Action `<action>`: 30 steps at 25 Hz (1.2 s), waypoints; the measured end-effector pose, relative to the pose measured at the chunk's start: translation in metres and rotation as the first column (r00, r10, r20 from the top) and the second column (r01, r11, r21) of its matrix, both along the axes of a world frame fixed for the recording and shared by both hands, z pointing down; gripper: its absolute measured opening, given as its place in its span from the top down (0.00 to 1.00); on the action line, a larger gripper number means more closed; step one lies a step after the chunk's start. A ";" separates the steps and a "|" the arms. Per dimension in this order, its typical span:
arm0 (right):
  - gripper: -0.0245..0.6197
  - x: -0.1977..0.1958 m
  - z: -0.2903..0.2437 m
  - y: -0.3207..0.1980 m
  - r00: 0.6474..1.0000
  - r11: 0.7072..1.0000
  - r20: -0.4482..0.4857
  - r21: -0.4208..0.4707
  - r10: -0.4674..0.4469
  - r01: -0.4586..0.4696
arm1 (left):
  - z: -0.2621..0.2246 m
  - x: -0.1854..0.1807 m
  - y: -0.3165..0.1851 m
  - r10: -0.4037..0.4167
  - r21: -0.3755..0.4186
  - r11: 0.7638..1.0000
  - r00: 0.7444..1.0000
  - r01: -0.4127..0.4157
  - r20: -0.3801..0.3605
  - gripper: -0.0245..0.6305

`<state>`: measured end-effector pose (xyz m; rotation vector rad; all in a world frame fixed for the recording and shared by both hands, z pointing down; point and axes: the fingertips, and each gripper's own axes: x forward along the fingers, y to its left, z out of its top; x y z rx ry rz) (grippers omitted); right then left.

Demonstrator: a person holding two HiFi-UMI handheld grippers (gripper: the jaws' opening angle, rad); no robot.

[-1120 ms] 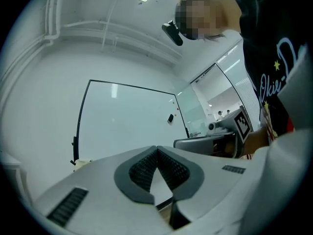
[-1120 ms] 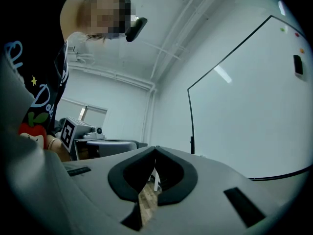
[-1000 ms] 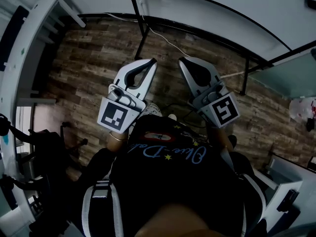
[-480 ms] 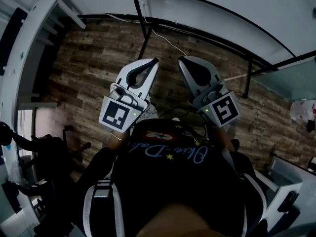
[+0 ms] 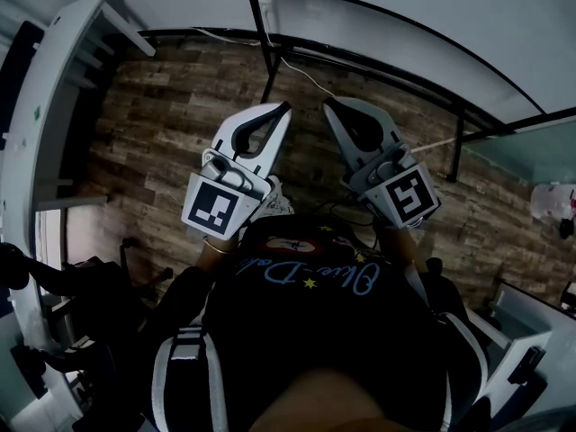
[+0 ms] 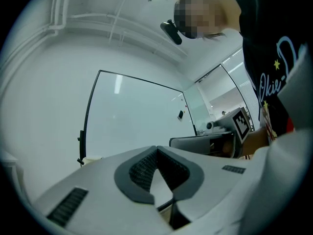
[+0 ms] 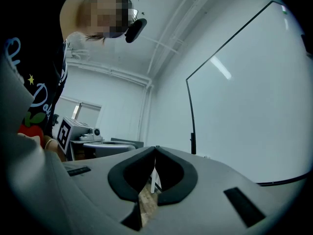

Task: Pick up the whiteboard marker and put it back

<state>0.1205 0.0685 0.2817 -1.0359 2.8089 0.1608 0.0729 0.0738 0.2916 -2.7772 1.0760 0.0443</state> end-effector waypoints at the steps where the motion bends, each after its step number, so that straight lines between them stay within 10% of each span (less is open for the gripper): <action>1: 0.91 -0.003 0.000 -0.005 1.000 1.000 -0.001 0.001 0.000 0.000 | 0.000 -0.002 -0.005 0.002 0.001 1.000 1.000 -0.002 -0.002 0.94; 30: 0.91 -0.092 -0.006 -0.094 0.999 0.999 -0.029 0.025 -0.023 0.023 | -0.005 -0.075 -0.093 0.004 0.024 1.000 1.000 -0.004 0.000 0.94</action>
